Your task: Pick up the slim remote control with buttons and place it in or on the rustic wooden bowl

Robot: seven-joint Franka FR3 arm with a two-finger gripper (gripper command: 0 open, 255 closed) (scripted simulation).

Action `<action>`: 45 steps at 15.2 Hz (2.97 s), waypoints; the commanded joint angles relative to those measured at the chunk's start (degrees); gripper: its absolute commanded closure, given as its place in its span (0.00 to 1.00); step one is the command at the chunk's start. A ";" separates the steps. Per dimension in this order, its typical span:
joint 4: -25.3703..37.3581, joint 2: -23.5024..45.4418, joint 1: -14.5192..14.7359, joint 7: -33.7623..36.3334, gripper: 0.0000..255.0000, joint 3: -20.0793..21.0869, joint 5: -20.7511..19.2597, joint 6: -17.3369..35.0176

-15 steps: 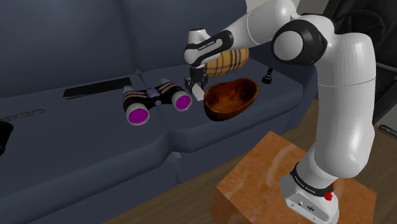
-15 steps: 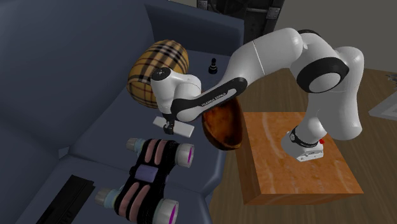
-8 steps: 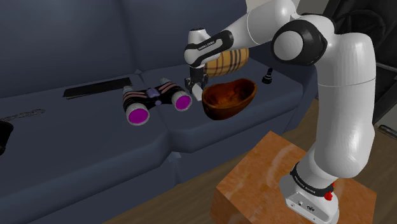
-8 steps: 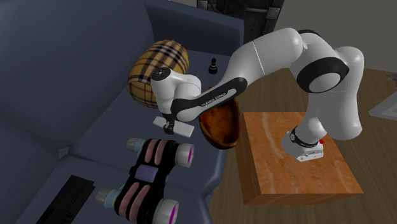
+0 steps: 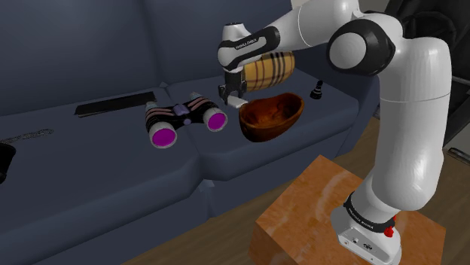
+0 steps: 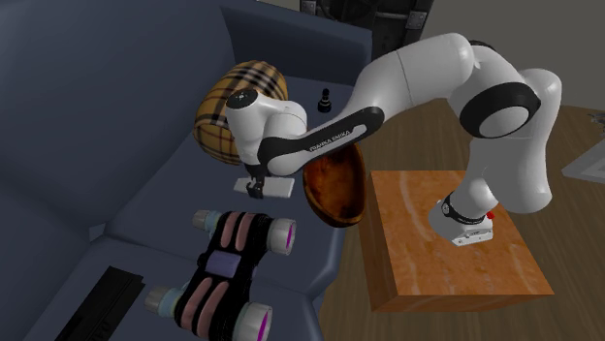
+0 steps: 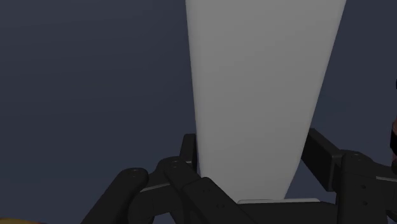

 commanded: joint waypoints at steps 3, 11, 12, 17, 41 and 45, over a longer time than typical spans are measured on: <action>1.59 -1.00 -0.03 -0.06 1.00 -0.03 -0.02 -2.60; 5.49 -2.54 -0.02 -0.08 1.00 -0.06 -0.06 -8.04; 6.06 -2.69 -0.03 -0.09 1.00 -0.06 -0.07 -8.75; 9.15 -3.20 -0.03 -0.11 1.00 -0.07 -0.08 -12.35; 1.43 -18.48 -1.18 -2.15 1.00 -0.90 -0.51 -19.88; -10.13 -27.80 -1.92 -3.56 1.00 -1.64 -1.02 -17.60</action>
